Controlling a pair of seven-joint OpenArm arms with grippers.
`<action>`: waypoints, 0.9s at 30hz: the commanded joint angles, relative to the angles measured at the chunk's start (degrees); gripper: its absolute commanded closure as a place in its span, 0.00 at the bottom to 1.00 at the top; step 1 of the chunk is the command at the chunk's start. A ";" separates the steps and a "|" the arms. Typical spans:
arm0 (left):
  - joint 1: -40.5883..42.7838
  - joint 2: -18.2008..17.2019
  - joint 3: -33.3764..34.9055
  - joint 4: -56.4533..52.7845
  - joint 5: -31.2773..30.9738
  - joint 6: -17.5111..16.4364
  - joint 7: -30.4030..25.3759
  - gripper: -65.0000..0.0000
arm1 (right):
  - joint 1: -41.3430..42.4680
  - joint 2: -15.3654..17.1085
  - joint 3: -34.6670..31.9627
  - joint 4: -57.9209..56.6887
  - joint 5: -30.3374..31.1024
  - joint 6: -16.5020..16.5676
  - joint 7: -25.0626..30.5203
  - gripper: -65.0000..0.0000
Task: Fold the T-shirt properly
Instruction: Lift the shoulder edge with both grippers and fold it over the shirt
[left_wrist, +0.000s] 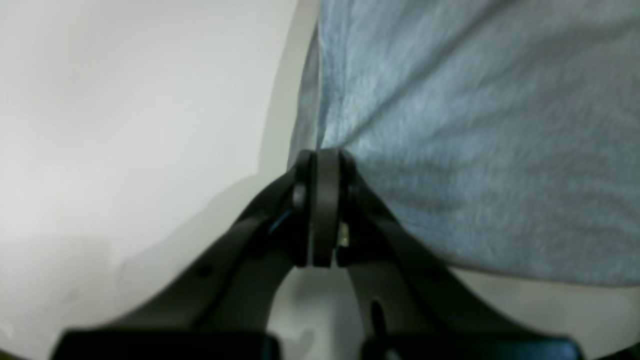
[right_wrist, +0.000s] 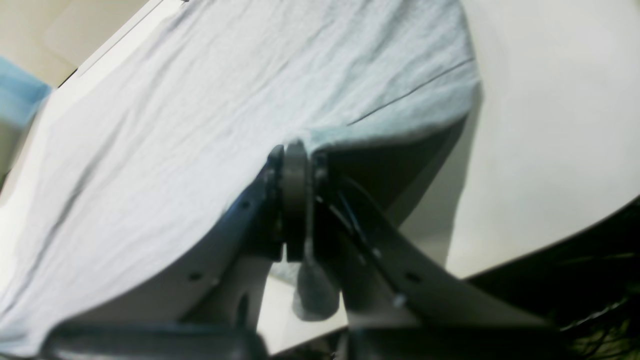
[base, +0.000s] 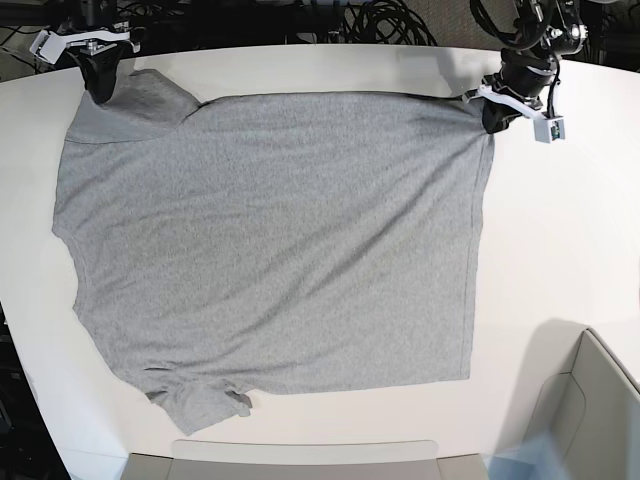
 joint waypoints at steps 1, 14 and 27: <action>-0.50 -0.25 -0.41 0.92 -0.42 0.02 -0.84 1.00 | -0.51 0.84 1.04 0.84 -0.07 0.56 1.52 1.00; -17.12 -0.17 -7.97 0.74 0.02 0.20 15.68 1.00 | 15.05 -0.83 16.87 5.85 1.51 1.17 -31.53 1.00; -30.30 -0.43 -7.62 -8.23 10.04 -0.24 20.17 1.00 | 33.34 -6.02 17.40 5.76 -14.05 1.08 -48.41 1.00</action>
